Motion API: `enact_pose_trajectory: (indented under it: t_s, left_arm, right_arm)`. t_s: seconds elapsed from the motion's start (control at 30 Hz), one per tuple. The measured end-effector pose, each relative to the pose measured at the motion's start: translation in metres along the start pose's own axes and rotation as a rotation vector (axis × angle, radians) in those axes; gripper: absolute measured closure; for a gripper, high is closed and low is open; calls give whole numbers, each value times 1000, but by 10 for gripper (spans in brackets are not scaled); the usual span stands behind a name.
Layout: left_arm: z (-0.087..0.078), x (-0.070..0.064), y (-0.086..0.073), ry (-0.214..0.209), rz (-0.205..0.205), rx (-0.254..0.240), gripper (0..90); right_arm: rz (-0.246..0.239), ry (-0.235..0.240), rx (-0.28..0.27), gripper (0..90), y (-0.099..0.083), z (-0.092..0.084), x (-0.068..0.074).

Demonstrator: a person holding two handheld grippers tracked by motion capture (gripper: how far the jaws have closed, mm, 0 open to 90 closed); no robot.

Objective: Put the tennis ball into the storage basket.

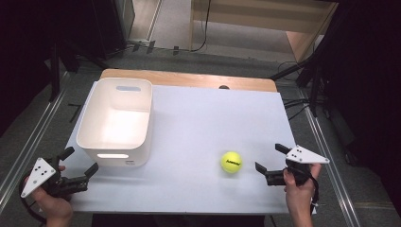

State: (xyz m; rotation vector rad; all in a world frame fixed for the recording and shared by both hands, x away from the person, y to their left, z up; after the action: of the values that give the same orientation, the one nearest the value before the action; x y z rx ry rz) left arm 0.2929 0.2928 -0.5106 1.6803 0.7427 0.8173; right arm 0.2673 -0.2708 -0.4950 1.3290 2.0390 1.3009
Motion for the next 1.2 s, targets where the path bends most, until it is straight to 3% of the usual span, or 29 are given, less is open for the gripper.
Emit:
enact_pose_trajectory:
  t_s: [0.23,0.8,1.2]
  left_arm:
    - [0,0,0,1,1,3,0]
    - [0,0,0,-3,-4,-3,0]
    - [0,0,0,-4,-1,-1,0]
  right_arm:
    - [-33,33,73,0,6,11,13]
    - [-83,79,170,0,16,32,33]
    - [-136,91,296,0,12,52,44]
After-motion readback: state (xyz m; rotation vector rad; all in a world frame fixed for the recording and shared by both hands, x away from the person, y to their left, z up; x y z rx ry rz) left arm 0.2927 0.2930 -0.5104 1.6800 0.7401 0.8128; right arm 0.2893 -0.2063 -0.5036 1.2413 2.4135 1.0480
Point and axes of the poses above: each handheld gripper's, and its own axes: z roughly forward along the jaws, y roughly out of its top, x roughly to its left, the point moved 8 cm from there along z, roughly forward along the jaws, and after that the axes turned 9 degrees about z, right-handed, at the moved point
